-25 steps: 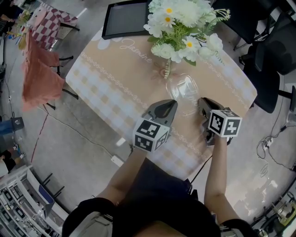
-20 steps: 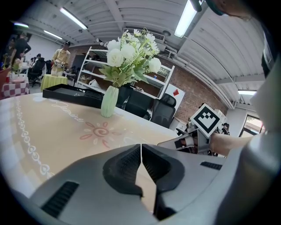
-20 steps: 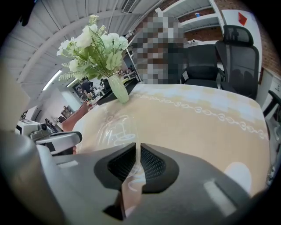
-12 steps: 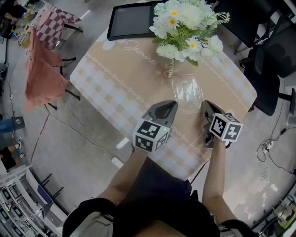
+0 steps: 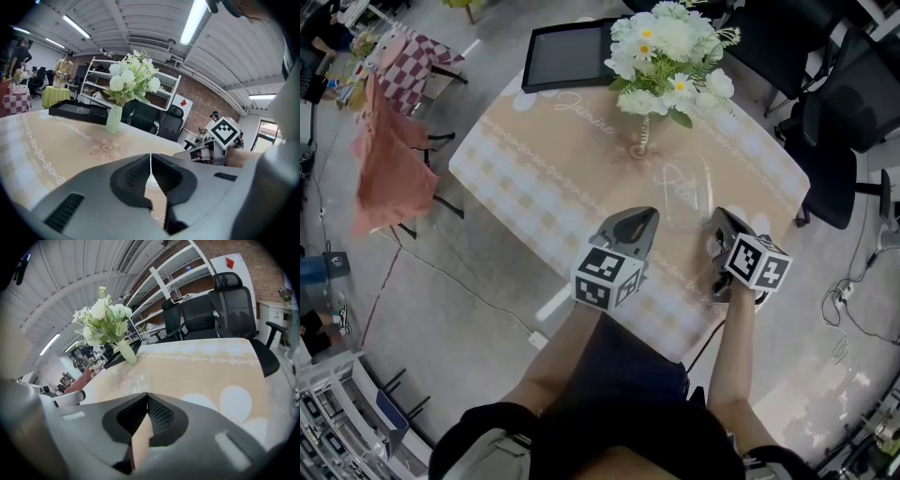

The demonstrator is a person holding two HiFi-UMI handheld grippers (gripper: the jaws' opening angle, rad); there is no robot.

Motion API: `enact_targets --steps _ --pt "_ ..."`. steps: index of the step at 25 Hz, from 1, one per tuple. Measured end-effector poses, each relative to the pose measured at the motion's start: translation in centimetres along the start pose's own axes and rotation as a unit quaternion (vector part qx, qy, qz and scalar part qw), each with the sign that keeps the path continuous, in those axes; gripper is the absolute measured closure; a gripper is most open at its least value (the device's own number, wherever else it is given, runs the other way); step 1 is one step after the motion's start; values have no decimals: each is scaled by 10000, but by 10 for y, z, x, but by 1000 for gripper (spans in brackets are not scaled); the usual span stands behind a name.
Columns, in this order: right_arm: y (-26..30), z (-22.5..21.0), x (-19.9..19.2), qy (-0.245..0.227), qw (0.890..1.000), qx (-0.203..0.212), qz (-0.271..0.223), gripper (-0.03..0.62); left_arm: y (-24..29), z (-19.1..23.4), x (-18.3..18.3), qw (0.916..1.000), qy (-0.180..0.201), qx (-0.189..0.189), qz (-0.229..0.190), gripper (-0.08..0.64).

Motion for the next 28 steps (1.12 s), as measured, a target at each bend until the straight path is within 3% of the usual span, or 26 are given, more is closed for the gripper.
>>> enact_targets --steps 12,18,28 --pt "-53 23 -18 687 9959 4 -582 587 -45 -18 4 9995 200 -171 -187 543" --pt "-83 44 -27 747 9933 -54 -883 586 -71 -23 6 9989 270 -211 -328 543" --pt "-139 75 -47 1078 9811 24 -1609 586 -112 -41 3 9966 459 -419 -548 543"
Point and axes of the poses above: the fingertips, and each gripper's own axes: y forward along the fingers, z to its left, x out of its top, the point moved 5 cm from there along -y, backward along the fingers
